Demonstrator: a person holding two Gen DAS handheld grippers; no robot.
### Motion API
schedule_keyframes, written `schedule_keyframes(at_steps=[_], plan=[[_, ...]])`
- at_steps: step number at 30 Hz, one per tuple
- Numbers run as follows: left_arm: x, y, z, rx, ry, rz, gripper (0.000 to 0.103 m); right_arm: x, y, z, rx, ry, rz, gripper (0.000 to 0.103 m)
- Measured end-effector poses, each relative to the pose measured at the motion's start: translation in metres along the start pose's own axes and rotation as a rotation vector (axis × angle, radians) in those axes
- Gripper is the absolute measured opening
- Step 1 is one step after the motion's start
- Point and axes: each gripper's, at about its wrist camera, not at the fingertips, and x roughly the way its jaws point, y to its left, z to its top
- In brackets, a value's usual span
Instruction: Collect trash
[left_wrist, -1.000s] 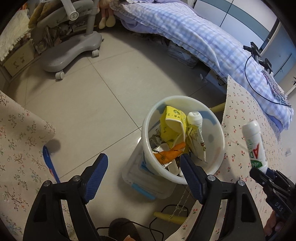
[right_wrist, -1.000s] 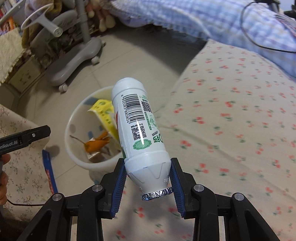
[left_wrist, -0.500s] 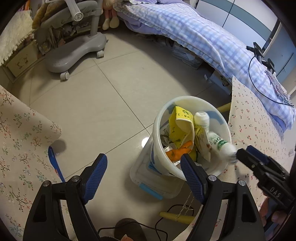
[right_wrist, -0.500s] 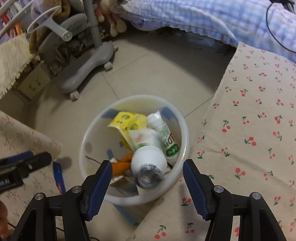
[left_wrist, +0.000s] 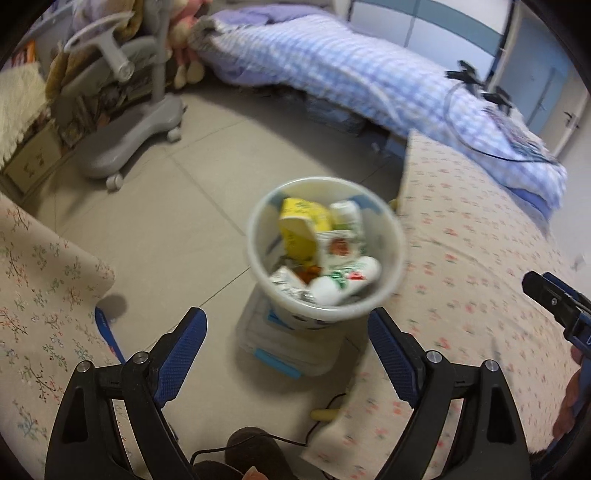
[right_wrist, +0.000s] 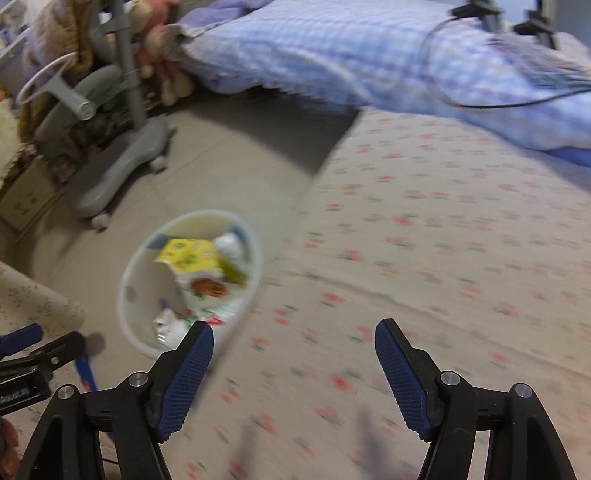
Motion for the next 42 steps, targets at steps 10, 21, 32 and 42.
schedule_keyframes(at_steps=[10, 21, 32, 42], plan=[[-0.061, -0.066, -0.044, 0.091, -0.089, -0.043, 0.091, -0.109, -0.065, -0.064, 0.102, -0.102, -0.199, 0.088], [-0.062, -0.098, -0.086, 0.140, -0.137, -0.053, 0.091, -0.119, -0.093, -0.118, 0.125, -0.209, -0.318, 0.089], [-0.057, -0.105, -0.089, 0.148, -0.140, -0.050, 0.091, -0.104, -0.099, -0.128, 0.140, -0.171, -0.281, 0.089], [-0.058, -0.106, -0.090, 0.151, -0.143, -0.052, 0.091, -0.100, -0.098, -0.129, 0.147, -0.158, -0.272, 0.089]])
